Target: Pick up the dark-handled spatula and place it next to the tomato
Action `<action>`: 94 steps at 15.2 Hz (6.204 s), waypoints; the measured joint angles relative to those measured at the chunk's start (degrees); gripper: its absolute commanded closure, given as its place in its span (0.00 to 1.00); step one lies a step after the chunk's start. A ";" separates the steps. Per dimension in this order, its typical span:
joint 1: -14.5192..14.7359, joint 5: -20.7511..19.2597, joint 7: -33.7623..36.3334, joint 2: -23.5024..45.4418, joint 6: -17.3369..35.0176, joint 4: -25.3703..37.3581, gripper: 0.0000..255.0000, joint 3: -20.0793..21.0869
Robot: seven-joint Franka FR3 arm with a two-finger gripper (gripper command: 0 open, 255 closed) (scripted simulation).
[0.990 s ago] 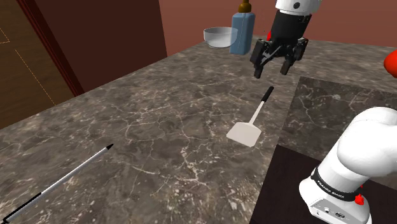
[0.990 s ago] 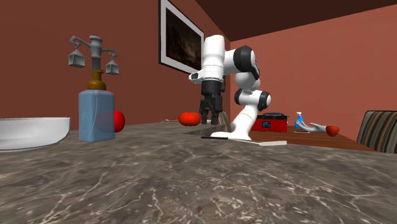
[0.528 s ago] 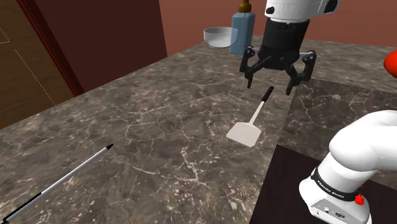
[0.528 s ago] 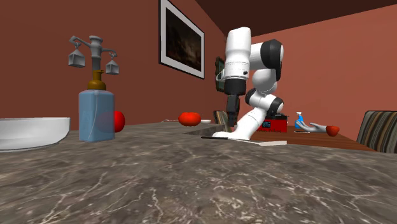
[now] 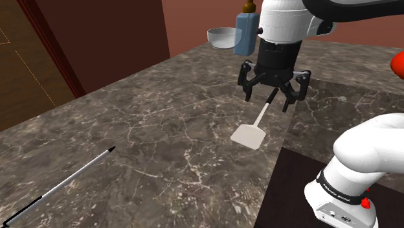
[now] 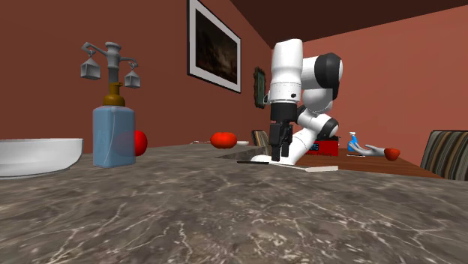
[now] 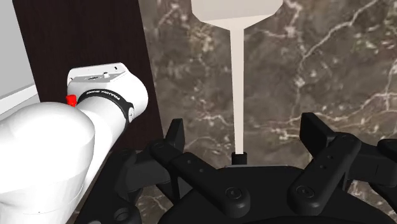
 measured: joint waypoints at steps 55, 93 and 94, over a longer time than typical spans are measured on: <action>-3.89 -8.89 -1.47 12.28 -18.19 28.75 1.00 -8.70; -3.34 -39.00 -54.12 32.54 -5.93 37.38 1.00 -59.28; -3.29 -38.88 -55.33 33.79 -5.33 38.18 1.00 -60.53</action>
